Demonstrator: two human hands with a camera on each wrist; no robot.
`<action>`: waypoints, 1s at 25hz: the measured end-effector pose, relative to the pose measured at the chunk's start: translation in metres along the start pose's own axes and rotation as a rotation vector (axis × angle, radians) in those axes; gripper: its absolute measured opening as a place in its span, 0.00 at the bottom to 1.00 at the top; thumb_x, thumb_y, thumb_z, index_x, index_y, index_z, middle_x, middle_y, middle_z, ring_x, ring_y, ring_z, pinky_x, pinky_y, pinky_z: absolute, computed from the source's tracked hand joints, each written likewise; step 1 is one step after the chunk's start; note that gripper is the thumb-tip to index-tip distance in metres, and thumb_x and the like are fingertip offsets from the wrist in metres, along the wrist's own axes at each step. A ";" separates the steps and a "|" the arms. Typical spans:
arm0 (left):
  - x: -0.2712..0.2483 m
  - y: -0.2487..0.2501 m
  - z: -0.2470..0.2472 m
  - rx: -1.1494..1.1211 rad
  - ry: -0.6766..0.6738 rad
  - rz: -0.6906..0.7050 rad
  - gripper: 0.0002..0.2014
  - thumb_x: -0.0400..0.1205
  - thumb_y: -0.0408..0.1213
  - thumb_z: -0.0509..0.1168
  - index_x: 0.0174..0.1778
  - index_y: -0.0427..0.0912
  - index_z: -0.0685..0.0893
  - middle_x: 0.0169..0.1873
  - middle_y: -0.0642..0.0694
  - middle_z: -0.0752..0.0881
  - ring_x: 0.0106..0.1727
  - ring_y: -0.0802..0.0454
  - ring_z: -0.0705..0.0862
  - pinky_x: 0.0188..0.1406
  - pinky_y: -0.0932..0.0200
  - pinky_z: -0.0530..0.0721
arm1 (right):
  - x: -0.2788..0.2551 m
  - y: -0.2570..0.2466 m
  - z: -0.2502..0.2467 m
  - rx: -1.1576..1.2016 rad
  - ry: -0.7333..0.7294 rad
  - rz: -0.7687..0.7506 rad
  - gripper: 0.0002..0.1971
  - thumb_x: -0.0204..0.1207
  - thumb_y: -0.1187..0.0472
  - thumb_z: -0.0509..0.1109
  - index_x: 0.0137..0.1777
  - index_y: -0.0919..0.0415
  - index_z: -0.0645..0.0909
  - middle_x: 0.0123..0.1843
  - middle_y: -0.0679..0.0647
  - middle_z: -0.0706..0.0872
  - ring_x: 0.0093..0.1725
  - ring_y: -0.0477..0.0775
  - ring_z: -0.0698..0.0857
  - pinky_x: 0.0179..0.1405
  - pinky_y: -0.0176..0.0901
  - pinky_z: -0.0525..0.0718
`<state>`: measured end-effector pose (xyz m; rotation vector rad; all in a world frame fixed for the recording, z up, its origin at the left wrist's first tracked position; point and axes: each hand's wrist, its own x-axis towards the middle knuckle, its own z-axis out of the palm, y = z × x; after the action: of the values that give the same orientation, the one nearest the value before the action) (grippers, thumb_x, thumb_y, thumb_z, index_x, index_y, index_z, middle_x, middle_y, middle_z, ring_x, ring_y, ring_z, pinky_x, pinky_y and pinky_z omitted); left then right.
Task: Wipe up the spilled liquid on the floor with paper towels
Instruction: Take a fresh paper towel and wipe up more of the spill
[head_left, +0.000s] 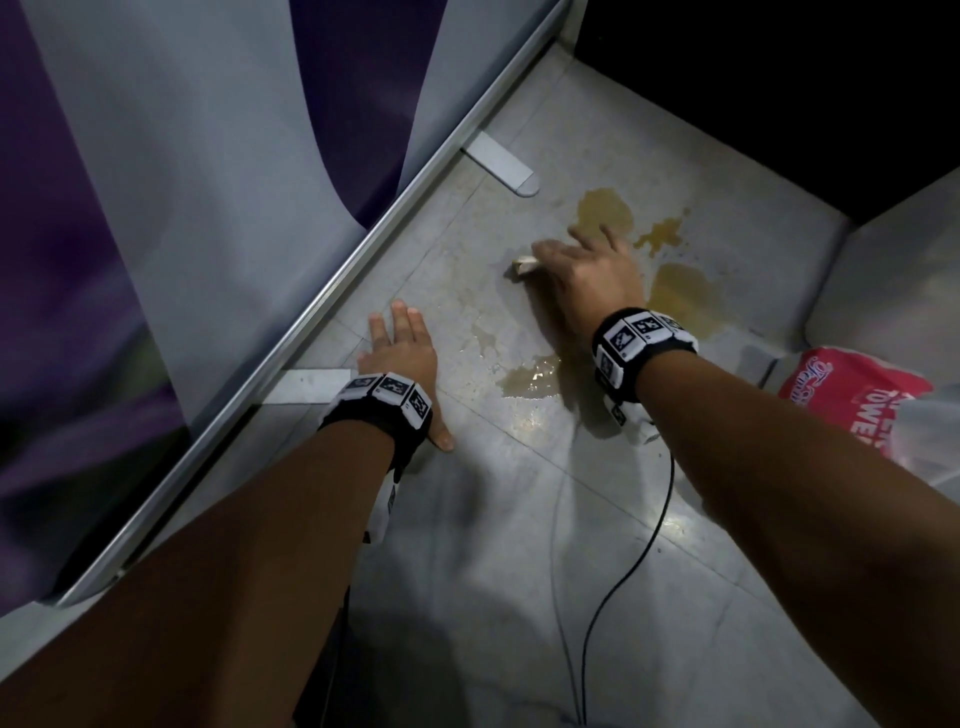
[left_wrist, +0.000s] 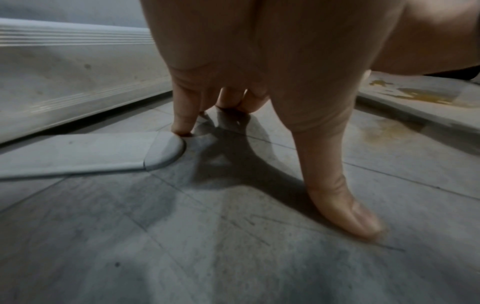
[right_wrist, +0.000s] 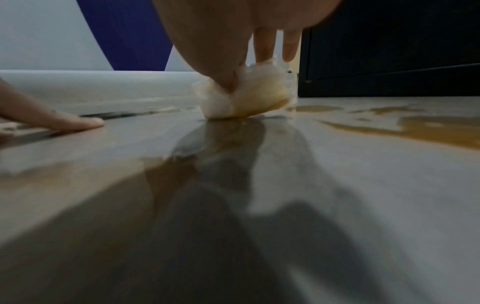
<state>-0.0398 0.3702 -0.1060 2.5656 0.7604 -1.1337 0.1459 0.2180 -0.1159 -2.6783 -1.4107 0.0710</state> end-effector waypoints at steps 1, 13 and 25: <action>0.000 0.000 0.000 -0.001 -0.001 0.001 0.87 0.45 0.61 0.86 0.82 0.32 0.28 0.82 0.35 0.28 0.83 0.29 0.33 0.82 0.33 0.58 | -0.003 -0.003 0.006 0.008 0.010 -0.020 0.23 0.82 0.51 0.54 0.62 0.57 0.89 0.62 0.56 0.90 0.63 0.68 0.87 0.69 0.66 0.75; -0.002 0.001 -0.003 -0.005 -0.015 0.001 0.86 0.46 0.59 0.87 0.81 0.32 0.27 0.82 0.35 0.27 0.83 0.28 0.32 0.81 0.32 0.59 | -0.018 0.004 0.031 0.105 -0.233 0.021 0.30 0.82 0.73 0.60 0.84 0.54 0.69 0.85 0.57 0.69 0.84 0.64 0.66 0.74 0.60 0.74; -0.003 0.003 -0.002 -0.001 0.000 -0.010 0.86 0.46 0.59 0.87 0.82 0.32 0.28 0.83 0.35 0.29 0.83 0.29 0.34 0.81 0.32 0.60 | -0.022 -0.046 0.025 0.092 -0.304 0.281 0.28 0.81 0.63 0.67 0.81 0.62 0.68 0.84 0.62 0.67 0.83 0.67 0.64 0.79 0.54 0.67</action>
<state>-0.0380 0.3673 -0.1023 2.5642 0.7750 -1.1361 0.0934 0.2279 -0.1350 -2.8562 -1.0506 0.5742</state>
